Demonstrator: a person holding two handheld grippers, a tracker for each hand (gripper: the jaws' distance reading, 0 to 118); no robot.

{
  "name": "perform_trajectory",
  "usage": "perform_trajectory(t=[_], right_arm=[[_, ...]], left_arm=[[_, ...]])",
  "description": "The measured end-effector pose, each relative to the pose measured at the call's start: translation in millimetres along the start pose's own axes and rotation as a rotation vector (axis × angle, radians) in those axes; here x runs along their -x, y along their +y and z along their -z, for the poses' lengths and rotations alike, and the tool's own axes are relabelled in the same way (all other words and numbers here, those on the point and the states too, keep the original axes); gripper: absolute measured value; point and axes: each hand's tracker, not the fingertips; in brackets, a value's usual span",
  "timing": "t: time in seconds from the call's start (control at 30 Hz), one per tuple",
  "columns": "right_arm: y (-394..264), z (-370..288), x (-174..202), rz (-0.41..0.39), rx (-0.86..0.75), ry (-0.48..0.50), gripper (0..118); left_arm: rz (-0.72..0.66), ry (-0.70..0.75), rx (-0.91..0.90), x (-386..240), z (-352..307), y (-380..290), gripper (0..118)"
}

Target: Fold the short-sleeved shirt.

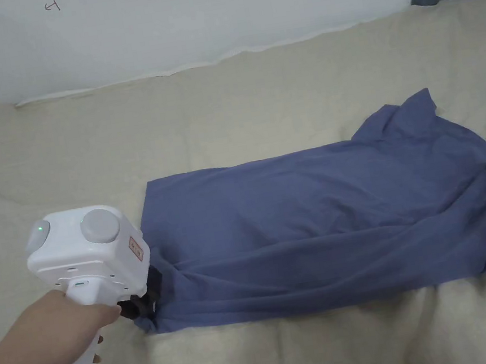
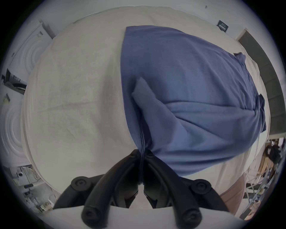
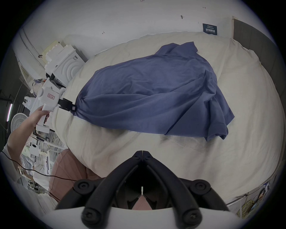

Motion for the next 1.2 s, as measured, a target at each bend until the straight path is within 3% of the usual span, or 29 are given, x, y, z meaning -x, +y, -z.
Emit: perform_trajectory(t=[0.07, 0.17, 0.23, 0.3, 0.33, 0.37, 0.4, 0.43, 0.47, 0.53, 0.67, 0.8, 0.83, 0.87, 0.9, 0.93, 1.0, 1.03, 1.1, 1.13, 1.2], right_arm=[[1, -6, -2, -0.002, -0.05, -0.017, 0], [11, -30, -9, -0.014, -0.224, -0.122, 0], [24, -43, -27, 0.064, -0.248, -0.13, 0], [41, -47, -54, 0.206, -0.179, -0.075, 0], [48, -46, -69, 0.257, -0.154, -0.054, 6], [52, -45, -78, 0.283, -0.148, -0.052, 29], [57, -42, -83, 0.3, -0.117, -0.092, 82], [61, -37, -88, 0.315, -0.077, -0.143, 109], [65, -27, -90, 0.326, 0.001, -0.2, 115], [68, -17, -97, 0.335, -0.002, -0.247, 115], [68, 6, -118, 0.42, 0.079, -0.257, 115], [63, 24, -127, 0.441, 0.096, -0.235, 114], [62, 27, -127, 0.453, 0.093, -0.183, 109], [61, 29, -126, 0.458, 0.092, -0.125, 93], [61, 31, -125, 0.455, 0.098, -0.072, 36], [59, 34, -123, 0.437, 0.108, -0.079, 5], [61, 24, -114, 0.358, 0.073, -0.149, 5], [66, 24, -113, 0.293, 0.112, -0.119, 5], [71, 17, -111, 0.221, 0.129, -0.166, 5], [65, 15, -112, 0.217, 0.109, -0.212, 5], [65, 4, -121, 0.263, 0.088, -0.19, 5]], left_arm=[[0.004, -0.016, 0.013, 4, 0, -1, 4], [-0.041, -0.037, -0.008, 11, -3, -2, 4], [-0.049, -0.048, -0.022, 11, -8, -5, 4], [-0.042, -0.052, -0.029, 11, -13, -7, 4], [-0.033, -0.053, -0.03, 11, -14, -7, 4], [-0.027, -0.052, -0.031, 9, -16, -6, 4], [-0.027, -0.053, -0.033, 10, -17, -5, 4], [-0.031, -0.058, -0.034, 11, -18, -4, 4], [-0.037, -0.065, -0.03, 13, -18, -4, 4], [-0.052, -0.08, -0.023, 15, -18, -1, 4], [-0.05, -0.083, -0.013, 16, -16, 0, 4], [-0.045, -0.079, 0.0, 15, -13, 1, 4], [-0.043, -0.077, 0.004, 15, -11, 1, 4], [-0.042, -0.076, 0.006, 15, -10, 1, 4], [-0.041, -0.076, 0.009, 14, -10, 0, 4], [-0.039, -0.077, 0.011, 14, -10, 0, 4], [-0.042, -0.081, 0.011, 16, -10, 0, 4], [-0.046, -0.086, 0.009, 18, -10, 1, 4], [-0.055, -0.093, 0.007, 21, -11, 1, 4], [-0.059, -0.096, 0.005, 22, -11, 1, 4], [-0.068, -0.102, 0.0, 25, -13, 0, 4]])
